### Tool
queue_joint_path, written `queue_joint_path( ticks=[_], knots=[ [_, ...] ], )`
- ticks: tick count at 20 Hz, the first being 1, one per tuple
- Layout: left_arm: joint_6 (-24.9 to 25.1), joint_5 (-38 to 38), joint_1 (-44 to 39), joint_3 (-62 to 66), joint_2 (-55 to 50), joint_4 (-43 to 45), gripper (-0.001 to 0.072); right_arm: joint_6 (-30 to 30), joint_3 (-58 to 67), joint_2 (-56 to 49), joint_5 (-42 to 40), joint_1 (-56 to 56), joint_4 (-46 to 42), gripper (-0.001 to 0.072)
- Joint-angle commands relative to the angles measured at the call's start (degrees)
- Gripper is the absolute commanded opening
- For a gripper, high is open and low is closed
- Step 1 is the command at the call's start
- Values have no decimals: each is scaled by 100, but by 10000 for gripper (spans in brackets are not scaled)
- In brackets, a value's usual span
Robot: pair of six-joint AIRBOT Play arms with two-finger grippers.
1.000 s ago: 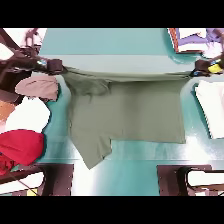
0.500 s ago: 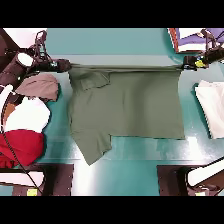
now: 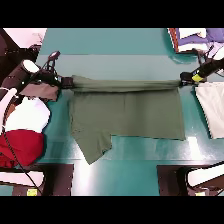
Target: Fold the shirts.
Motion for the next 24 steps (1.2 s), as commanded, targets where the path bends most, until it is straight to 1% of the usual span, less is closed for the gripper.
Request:
queue_joint_path(
  ticks=[1, 5, 6, 7, 8, 11, 14, 15, 16, 19, 21, 24],
  knots=[
    [7, 214, -2, -391, -11, 15, 26, 24, -872, 306, -345, 37, 7, 18],
    [-15, -22, -2, -411, -17, 15, 28, 111, -1290, 372, -372, 35, 7, 26],
    [-15, -107, -2, -409, -17, 17, 75, 131, -1294, 372, -291, 35, 11, 135],
    [-59, -186, -2, -409, -15, 20, 335, 149, -1281, 372, -208, 35, 81, 304],
    [-118, -258, -2, -402, -15, 24, 484, 146, -1224, 372, -55, 33, 251, 392],
    [-435, -944, 133, -308, 127, 229, 486, 94, -1167, 608, 459, -70, 286, 391],
    [-560, -1602, 310, -533, 693, 498, 487, 42, -1821, 1362, 527, -332, 313, 389],
    [-579, -1655, 306, -826, 1014, 557, 486, 9, -2122, 1663, 546, -435, 310, 389],
    [-699, -1657, 291, -1191, 1335, 542, 487, 9, -2400, 1919, 546, -516, 313, 388],
    [-1003, -1611, 291, -2686, 2365, 323, 487, -103, -3095, 2553, 450, -741, 313, 388],
    [-1108, -1591, 291, -3622, 2942, 28, 487, -105, -3499, 2896, 308, -813, 313, 387],
    [-1113, -1517, 291, -4555, 3453, -361, 488, -109, -3866, 3198, 162, -809, 315, 387]
  ],
)
